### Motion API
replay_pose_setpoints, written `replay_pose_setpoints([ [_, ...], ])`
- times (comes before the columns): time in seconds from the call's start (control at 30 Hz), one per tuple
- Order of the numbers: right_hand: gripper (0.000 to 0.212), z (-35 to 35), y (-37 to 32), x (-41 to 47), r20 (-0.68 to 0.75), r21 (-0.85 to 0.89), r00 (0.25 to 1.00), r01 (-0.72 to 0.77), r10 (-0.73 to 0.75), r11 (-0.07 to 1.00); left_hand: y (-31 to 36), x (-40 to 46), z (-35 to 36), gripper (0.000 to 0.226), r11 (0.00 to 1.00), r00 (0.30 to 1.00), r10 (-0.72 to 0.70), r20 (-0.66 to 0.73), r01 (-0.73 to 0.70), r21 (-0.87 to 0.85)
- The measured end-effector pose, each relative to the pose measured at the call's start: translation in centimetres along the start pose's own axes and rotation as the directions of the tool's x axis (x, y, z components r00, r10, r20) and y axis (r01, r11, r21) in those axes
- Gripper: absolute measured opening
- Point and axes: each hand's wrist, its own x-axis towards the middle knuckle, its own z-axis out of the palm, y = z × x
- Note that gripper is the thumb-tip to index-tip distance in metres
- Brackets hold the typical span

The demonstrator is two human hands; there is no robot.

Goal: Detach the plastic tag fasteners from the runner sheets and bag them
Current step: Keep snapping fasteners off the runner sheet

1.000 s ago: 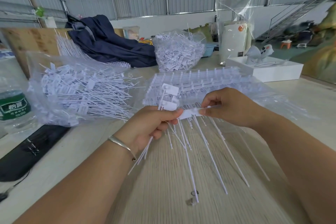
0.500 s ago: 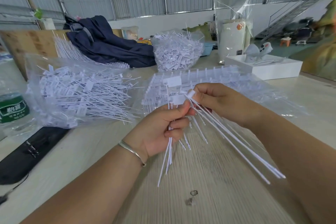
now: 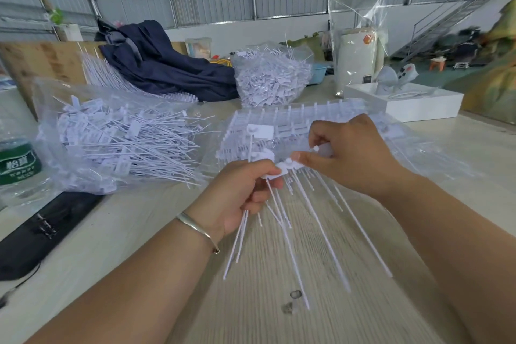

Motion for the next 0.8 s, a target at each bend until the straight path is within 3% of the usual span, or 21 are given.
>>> replay_pose_setpoints([
  [0.13, 0.037, 0.6, -0.6, -0.1, 0.029, 0.027, 0.999, -0.013, 0.013, 1.000, -0.1, 0.0, -0.1, 0.010, 0.999, 0.999, 0.024, -0.031, -0.023, 0.043],
  [0.27, 0.038, 0.7, -0.8, 0.0, 0.149, 0.207, 0.976, -0.186, 0.157, 0.960, 0.3, -0.1, -0.5, 0.012, 0.995, 0.997, 0.073, 0.021, -0.071, -0.072],
  [0.37, 0.034, 0.4, -0.7, -0.1, 0.307, 0.543, 0.931, -0.341, 0.196, 0.767, 0.6, -0.4, -0.4, 0.016, 0.982, 0.984, 0.122, 0.126, -0.101, -0.161],
  [0.47, 0.017, 0.1, -0.6, 0.0, 0.309, 0.733, 0.939, -0.338, 0.153, 0.590, 0.7, -0.5, -0.3, 0.029, 0.984, 0.980, 0.149, 0.135, -0.133, -0.117],
  [0.6, 0.023, -0.5, -0.3, 0.1, 0.314, 0.760, 0.942, -0.322, 0.116, 0.565, 0.7, -0.4, -0.7, 0.034, 0.986, 0.983, 0.166, 0.079, -0.166, -0.010],
  [0.73, 0.011, -1.1, 0.1, 0.2, 0.397, 0.758, 0.912, -0.389, 0.103, 0.523, 1.1, -0.6, -0.8, 0.029, 0.973, 0.972, 0.201, 0.121, -0.212, 0.090],
  [0.8, 0.015, -1.5, 0.3, 0.2, 0.441, 0.745, 0.895, -0.409, 0.072, 0.526, 1.2, -0.8, -0.7, 0.029, 0.972, 0.971, 0.178, 0.159, -0.199, 0.129],
])
